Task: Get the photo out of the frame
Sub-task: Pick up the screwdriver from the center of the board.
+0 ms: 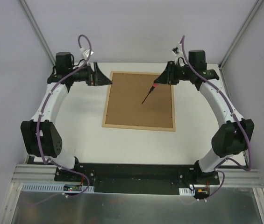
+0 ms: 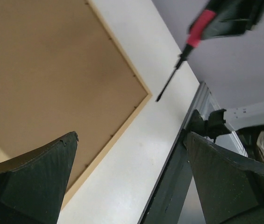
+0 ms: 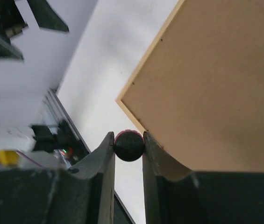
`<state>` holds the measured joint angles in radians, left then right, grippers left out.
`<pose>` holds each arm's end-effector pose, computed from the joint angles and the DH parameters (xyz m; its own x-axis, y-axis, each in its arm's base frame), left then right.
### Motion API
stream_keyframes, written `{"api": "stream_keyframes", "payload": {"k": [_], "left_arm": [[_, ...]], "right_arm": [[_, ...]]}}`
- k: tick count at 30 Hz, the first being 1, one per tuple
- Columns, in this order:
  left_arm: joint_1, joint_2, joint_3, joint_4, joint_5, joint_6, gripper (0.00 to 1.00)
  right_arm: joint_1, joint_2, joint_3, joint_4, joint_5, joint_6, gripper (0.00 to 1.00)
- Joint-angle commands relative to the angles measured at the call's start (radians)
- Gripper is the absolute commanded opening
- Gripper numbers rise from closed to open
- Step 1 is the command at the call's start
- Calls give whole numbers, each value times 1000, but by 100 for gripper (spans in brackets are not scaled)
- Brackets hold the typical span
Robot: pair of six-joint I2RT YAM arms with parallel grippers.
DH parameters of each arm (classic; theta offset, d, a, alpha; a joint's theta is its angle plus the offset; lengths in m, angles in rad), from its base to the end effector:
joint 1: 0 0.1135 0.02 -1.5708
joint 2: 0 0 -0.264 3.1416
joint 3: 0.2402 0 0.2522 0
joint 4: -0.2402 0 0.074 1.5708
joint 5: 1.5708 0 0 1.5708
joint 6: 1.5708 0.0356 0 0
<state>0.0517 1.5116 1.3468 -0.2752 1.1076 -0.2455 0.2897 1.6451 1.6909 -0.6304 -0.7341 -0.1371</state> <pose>0.3384 -0.0144 0.3577 -0.6035 -0.1400 -0.7850 0.6583 0.4680 -0.5895 0.3433 0.1272 0.3925 -0.4218 -0.2316 -0.8766 -0.8127 0.5252 0.2523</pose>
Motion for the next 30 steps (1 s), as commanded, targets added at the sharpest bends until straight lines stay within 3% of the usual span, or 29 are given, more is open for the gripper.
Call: {"api": "stream_keyframes", "payload": {"k": [1, 4, 10, 16, 24, 30], "left_arm": [[-171, 122, 164, 91, 51, -64, 99], [-263, 226, 254, 93, 55, -89, 99], [-348, 378, 337, 94, 72, -121, 98], [-401, 443, 331, 93, 129, -127, 88], [-408, 460, 364, 116, 187, -162, 64], [-418, 481, 374, 143, 224, -210, 33]], "right_arm": [[-111, -36, -311, 797, -268, 748, 1], [-133, -25, -437, 1104, -246, 996, 1], [-132, 48, -554, 1546, -240, 1293, 1], [-130, 91, -573, 1635, -240, 1288, 1], [-126, 111, -585, 1617, -263, 1208, 1], [-115, 110, -597, 1575, -280, 1131, 1]]}}
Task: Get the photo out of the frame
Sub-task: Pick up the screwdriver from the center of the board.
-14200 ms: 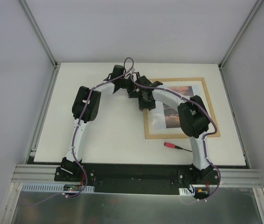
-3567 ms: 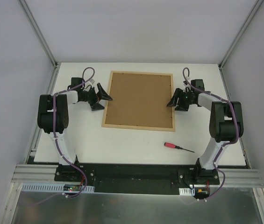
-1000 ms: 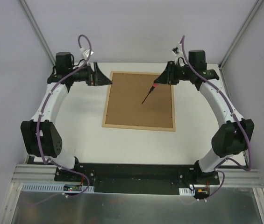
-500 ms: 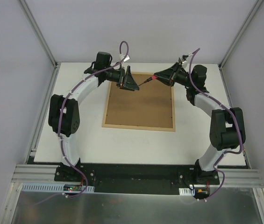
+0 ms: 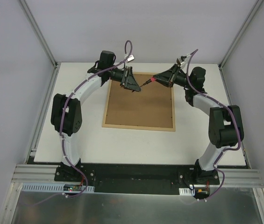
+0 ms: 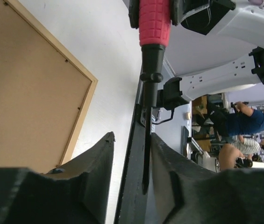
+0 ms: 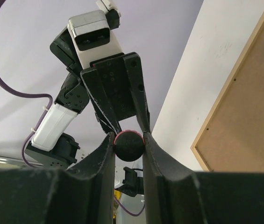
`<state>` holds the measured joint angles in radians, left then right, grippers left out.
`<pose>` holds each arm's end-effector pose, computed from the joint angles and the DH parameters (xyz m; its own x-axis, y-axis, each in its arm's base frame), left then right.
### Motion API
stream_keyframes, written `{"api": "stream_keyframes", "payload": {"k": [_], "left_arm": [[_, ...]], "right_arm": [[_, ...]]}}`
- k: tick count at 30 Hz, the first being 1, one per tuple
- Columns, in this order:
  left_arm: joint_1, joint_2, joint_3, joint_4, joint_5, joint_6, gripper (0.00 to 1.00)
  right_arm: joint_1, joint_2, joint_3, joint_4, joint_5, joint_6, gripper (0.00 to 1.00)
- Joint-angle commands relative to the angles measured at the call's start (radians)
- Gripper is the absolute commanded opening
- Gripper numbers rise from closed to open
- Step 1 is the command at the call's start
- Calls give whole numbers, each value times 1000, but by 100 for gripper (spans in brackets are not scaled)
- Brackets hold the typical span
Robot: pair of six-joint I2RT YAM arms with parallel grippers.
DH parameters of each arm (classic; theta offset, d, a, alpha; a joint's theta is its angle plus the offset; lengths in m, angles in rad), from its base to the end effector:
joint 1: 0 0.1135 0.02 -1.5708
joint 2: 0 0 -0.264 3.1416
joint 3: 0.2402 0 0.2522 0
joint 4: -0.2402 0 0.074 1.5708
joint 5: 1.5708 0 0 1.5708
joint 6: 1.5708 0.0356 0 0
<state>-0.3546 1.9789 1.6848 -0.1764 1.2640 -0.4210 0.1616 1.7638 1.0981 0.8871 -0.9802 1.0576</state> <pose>0.4122 -0.1888 0.3038 -0.7565 0.1485 -0.6369 0.6492 0.0535 -0.7587 0.3820 0.0922 0.2891 -0.6684 0.3826 -0.6379 -0.6255 0.1750 0.7604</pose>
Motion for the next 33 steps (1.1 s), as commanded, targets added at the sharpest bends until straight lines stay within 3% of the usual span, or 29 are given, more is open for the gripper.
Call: {"api": "stream_keyframes", "payload": {"k": [1, 5, 7, 8, 9, 10, 11, 15, 17, 21, 25, 33], "left_arm": [[-14, 17, 36, 49, 72, -41, 28], [-21, 31, 46, 57, 97, -55, 0], [-23, 25, 39, 60, 106, -50, 0], [-24, 14, 30, 60, 101, -41, 0], [-24, 3, 20, 63, 98, -32, 0], [-23, -12, 7, 57, 97, -16, 0], [-23, -26, 0, 46, 95, 8, 0], [-23, -63, -23, -46, 81, 114, 0], [-26, -72, -36, -84, 69, 160, 0], [-33, -81, -57, -152, 61, 237, 0], [-49, -94, -68, -184, 52, 271, 0], [-55, -97, -59, -233, 48, 303, 0]], "right_arm": [[18, -9, -9, 53, -38, -71, 1], [35, -20, -20, 23, -40, -116, 1], [36, -27, -12, -28, -51, -154, 1], [38, -30, 0, -55, -63, -178, 6], [44, -32, 22, -118, -83, -209, 22], [44, -36, 49, -210, -104, -293, 36], [50, -43, 89, -355, -124, -397, 44], [90, -49, 326, -1087, -75, -897, 59], [95, -20, 397, -1253, -104, -946, 59], [96, 42, 459, -1336, -150, -962, 57], [118, 97, 543, -1500, -160, -1088, 54], [136, 123, 579, -1556, -192, -1121, 37]]}}
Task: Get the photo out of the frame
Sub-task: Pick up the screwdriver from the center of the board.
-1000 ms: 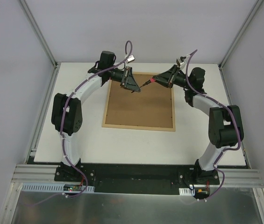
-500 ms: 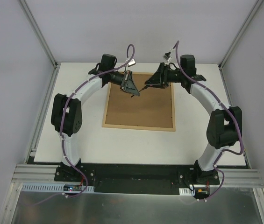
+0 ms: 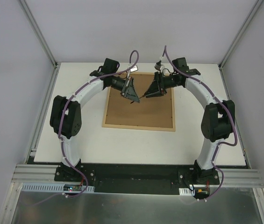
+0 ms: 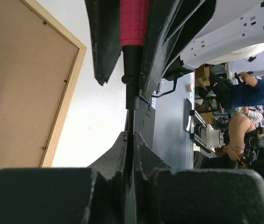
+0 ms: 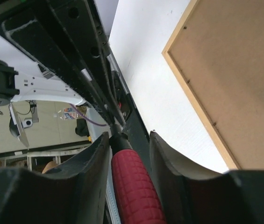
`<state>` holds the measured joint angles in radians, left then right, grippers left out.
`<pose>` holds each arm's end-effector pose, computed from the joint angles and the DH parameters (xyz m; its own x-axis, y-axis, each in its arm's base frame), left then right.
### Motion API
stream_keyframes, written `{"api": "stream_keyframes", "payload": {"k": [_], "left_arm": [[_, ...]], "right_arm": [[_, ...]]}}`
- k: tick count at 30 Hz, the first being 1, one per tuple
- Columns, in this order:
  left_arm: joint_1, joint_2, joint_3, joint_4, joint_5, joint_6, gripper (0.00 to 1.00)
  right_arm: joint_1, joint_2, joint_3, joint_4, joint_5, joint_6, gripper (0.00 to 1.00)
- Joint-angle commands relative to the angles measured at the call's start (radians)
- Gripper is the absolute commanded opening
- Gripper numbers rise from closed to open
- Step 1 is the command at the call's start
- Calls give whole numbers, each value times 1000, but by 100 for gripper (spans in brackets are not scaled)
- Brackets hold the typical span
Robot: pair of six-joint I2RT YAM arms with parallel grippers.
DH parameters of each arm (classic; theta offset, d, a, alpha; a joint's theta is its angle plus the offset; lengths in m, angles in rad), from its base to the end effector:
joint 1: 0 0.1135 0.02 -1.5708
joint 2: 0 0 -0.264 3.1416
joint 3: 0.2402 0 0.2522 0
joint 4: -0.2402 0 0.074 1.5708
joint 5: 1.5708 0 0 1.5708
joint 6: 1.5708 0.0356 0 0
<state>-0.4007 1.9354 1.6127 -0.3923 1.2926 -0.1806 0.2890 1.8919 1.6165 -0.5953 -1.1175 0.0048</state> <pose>0.3814 -0.1988 0.2844 -0.7332 0.2570 -0.6296 0.6546 0.0161 -0.7558 0.3868 0.1484 0.2866 -0.7363 -0.2167 -0.6410 -0.6765 0.2558 0.6906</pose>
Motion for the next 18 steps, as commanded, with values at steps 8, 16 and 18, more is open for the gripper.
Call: {"api": "stream_keyframes", "payload": {"k": [8, 16, 18], "left_arm": [[-3, -46, 21, -39, -9, 84, 0], [176, -65, 35, -51, -111, 75, 80], [247, -73, 26, -52, -168, 69, 83]], "right_arm": [[22, -7, 63, -158, -67, -161, 1], [9, -85, -81, 101, 36, -42, 1], [9, -102, -157, 292, 82, 96, 1]]}}
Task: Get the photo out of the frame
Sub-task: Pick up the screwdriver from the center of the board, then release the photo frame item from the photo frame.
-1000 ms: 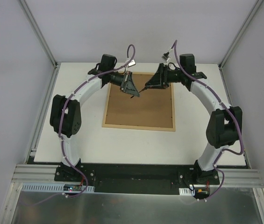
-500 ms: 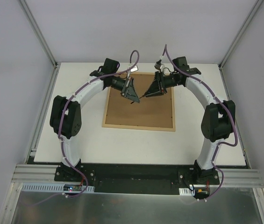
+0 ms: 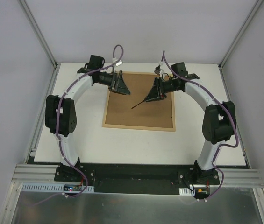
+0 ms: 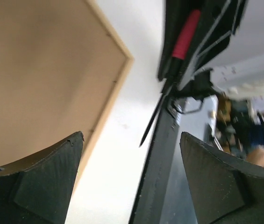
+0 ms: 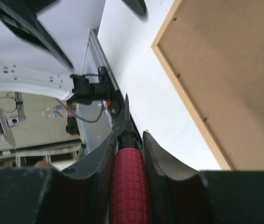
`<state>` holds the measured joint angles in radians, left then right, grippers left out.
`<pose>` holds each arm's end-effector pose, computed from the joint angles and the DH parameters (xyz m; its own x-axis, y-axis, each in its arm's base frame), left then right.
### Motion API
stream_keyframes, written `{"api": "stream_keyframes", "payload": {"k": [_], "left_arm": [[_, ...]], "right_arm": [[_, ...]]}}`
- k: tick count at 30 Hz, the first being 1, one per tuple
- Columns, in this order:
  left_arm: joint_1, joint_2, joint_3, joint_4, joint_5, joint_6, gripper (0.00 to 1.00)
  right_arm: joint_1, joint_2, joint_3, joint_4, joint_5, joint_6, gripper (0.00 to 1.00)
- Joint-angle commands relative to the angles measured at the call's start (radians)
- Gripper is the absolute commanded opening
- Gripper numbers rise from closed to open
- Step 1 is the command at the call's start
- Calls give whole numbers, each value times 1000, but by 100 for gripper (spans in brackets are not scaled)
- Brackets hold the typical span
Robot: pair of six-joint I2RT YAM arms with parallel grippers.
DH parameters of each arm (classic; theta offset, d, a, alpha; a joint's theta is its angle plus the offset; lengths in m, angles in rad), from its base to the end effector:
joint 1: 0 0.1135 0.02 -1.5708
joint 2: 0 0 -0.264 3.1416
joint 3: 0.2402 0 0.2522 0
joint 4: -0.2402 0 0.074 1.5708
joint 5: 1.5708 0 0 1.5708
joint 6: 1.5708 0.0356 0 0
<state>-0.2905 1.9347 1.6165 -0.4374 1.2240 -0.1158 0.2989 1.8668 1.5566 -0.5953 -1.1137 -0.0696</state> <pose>0.4005 -0.1547 0.2815 -0.7396 0.1801 -0.6485 0.6722 0.1514 -0.7247 0.3767 0.1495 0.2778 -0.7042 -0.2491 -0.6649 -0.7100 0.2419 0.6613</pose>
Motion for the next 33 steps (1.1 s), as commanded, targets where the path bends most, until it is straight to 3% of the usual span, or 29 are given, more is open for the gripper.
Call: {"api": "stream_keyframes", "payload": {"k": [1, 4, 9, 17, 22, 33], "left_arm": [[164, -74, 13, -6, -162, -2, 84], [212, -66, -41, -1, -410, -21, 84], [237, -42, -138, 9, -546, -39, 83], [237, -34, -323, 51, -561, -58, 78], [237, -25, -391, 78, -531, -79, 68], [237, -34, -451, 118, -508, -114, 32]], "right_arm": [[-1, -72, -124, 349, 103, 222, 1], [17, -41, -167, 520, 185, 321, 1], [66, 107, -110, 626, 259, 490, 1], [163, 291, 0, 646, 258, 606, 1], [209, 360, 13, 695, 246, 654, 1], [264, 443, 49, 727, 236, 677, 0]]}}
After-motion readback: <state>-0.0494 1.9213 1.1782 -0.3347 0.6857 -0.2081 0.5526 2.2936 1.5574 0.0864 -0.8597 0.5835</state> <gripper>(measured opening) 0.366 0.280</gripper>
